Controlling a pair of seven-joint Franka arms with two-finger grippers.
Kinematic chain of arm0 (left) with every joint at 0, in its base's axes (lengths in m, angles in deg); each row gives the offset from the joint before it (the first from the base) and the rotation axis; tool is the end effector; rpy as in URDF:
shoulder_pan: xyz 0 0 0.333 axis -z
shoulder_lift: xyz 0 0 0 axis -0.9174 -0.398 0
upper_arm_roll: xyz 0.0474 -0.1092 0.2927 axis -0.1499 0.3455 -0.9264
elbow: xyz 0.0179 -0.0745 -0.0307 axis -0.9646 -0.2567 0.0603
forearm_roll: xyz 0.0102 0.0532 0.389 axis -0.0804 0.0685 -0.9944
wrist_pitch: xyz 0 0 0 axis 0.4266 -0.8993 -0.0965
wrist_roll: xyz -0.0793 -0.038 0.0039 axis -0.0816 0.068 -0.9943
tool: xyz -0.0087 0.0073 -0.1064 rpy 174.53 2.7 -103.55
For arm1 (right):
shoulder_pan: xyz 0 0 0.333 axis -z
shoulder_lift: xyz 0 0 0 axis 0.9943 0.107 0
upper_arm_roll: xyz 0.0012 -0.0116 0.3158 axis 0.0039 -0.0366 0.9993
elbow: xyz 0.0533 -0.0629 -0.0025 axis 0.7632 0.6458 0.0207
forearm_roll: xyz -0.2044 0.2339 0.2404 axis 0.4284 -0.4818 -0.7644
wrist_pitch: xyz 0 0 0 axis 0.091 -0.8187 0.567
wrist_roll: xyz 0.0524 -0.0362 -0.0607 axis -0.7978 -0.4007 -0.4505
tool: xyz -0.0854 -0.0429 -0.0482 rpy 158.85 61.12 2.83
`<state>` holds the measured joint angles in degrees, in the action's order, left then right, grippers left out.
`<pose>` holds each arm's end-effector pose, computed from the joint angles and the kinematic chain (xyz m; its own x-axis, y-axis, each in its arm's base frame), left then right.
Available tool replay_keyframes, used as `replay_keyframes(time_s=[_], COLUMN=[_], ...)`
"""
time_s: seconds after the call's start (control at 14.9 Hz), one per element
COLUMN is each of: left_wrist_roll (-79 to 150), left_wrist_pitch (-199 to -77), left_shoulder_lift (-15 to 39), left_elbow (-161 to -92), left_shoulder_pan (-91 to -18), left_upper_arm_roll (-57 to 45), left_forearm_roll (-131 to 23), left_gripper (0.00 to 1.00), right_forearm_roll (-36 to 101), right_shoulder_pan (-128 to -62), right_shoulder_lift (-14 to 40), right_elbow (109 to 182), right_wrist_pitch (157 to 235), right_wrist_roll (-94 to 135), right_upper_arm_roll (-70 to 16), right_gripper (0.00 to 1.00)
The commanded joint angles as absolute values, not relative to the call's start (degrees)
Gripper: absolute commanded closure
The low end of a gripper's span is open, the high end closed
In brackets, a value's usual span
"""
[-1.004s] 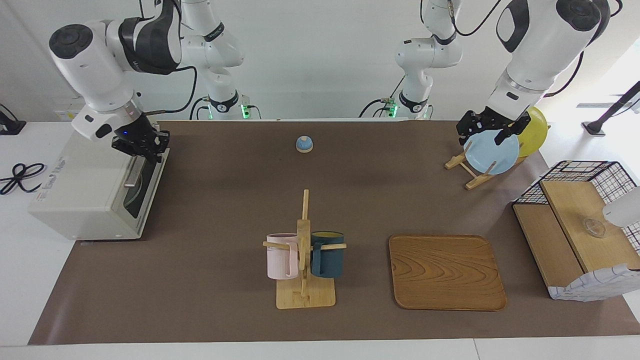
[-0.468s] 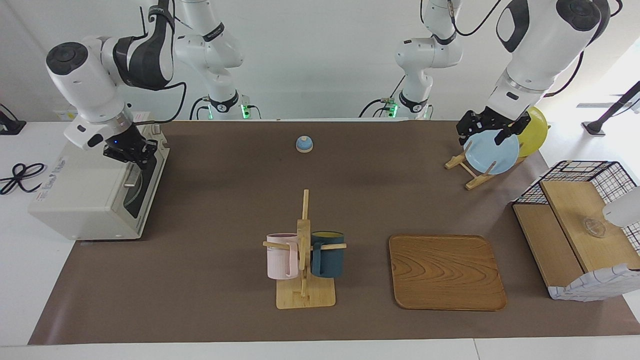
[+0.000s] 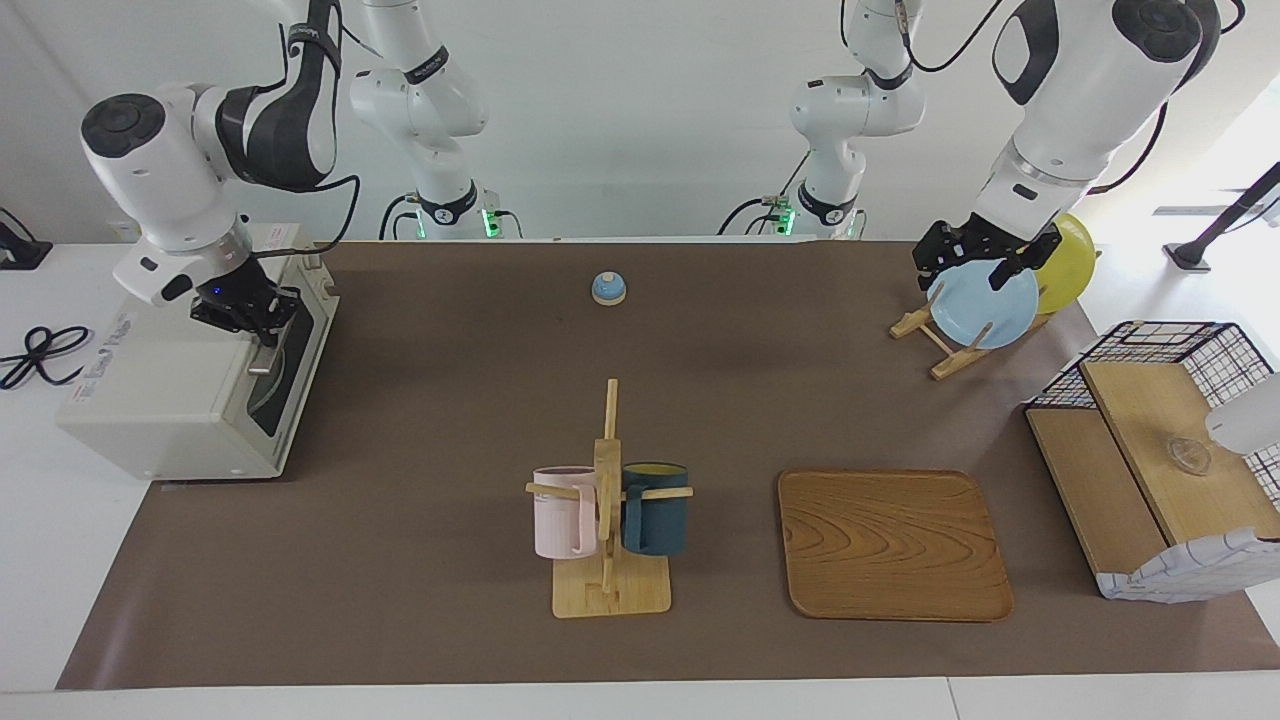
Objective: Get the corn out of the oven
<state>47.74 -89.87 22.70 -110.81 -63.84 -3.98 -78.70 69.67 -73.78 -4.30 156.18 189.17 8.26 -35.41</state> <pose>0.5436 -0.0771 0.5976 0.9950 -0.0800 -0.0598 -0.0798 -0.9968 0.0053 0.5300 -0.1145 0.4746 0.9808 0.1846 -0.0632 0.1895 -0.9783 0.0835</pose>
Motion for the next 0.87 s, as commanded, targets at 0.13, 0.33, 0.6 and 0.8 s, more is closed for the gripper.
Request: replay_keyframes(time_s=[0.13, 0.33, 0.6, 0.8], left_wrist_roll=[48.1, 48.1, 48.1, 48.1], left_wrist_pitch=[-90.5, -90.5, -90.5, -90.5], left_shoulder_lift=[24.1, 24.1, 24.1, 24.1], left_elbow=[-112.5, -112.5, -112.5, -112.5], left_shoulder_pan=[-64.3, -64.3, -64.3, -64.3], left_upper_arm_roll=[-3.7, -3.8, -3.7, -3.7], left_forearm_roll=[-79.2, -79.2, -79.2, -79.2], left_gripper=[0.0, 0.0, 0.0, 0.0], right_forearm_roll=[70.6, 70.2, 69.7, 69.7], right_shoulder_pan=[-73.2, -73.8, -75.6, -77.1], right_shoulder_lift=[-4.5, -4.4, -4.3, -3.5], right_elbow=[157.9, 160.8, 161.5, 161.7], right_wrist_pitch=[190.5, 194.8, 195.4, 196.8], right_wrist_roll=[7.3, 7.7, 9.0, 10.3], right_upper_arm_roll=[-34.9, -34.8, -34.7, -34.7], right_gripper=[1.0, 1.0, 1.0, 1.0])
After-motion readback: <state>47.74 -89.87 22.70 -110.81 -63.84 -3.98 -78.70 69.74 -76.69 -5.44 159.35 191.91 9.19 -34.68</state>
